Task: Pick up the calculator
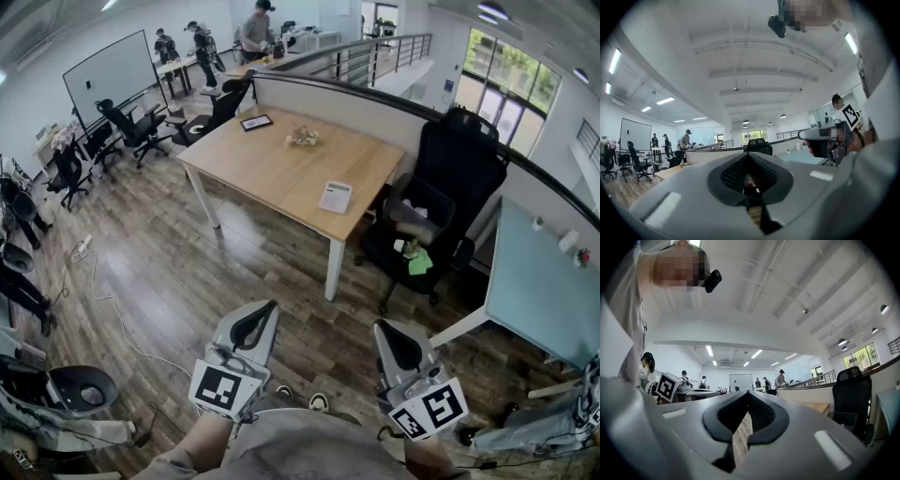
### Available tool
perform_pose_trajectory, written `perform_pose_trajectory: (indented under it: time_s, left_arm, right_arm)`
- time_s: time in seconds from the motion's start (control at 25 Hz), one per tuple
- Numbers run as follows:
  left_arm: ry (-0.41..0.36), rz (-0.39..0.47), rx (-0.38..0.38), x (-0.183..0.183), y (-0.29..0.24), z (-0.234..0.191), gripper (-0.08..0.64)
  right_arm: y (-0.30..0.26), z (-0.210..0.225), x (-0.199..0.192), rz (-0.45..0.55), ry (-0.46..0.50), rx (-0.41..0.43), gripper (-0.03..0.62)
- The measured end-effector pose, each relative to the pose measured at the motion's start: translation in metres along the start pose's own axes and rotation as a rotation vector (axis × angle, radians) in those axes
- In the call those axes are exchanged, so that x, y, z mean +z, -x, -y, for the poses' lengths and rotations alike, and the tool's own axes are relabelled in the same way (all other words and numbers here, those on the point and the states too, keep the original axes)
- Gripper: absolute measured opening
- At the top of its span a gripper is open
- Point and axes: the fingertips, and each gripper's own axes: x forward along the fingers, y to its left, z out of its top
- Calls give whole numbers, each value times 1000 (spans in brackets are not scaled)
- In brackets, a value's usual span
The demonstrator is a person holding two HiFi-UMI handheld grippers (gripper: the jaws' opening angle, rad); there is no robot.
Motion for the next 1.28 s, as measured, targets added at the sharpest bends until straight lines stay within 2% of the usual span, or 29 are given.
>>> perform_pose_trajectory:
  time_s: [0.16,0.32,0.44,0.48,0.56,0.92,1.12,1.28]
  left_arm:
    - [40,18,-17,7,-9,10,2]
    - [29,8,-23,4,-11,14,2]
    - [27,0,-20,1,-12,16,2]
    - [25,-3,-17,0,-13,17,2]
    - [22,-6,-14,-1,-15,18,2]
    - [26,-12,-21,-11,-36,15,2]
    - [33,-21,-25,-37,-74,-10,2]
    - [34,-30,-26,-44,-94,-28,2]
  right_arm:
    - [4,4,3,1,-5,-2,11]
    - [9,8,3,5,-3,-16,11]
    - [13,18,2,26,-13,-56,14]
    - [14,22,2,31,-19,-70,64]
    - [13,28,1,31,-25,-88,226]
    - [3,46,-9,5,-16,-111,230]
    - [-33,76,-35,-21,-27,-103,230]
    - [-58,90,-45,-47,-56,-100,229]
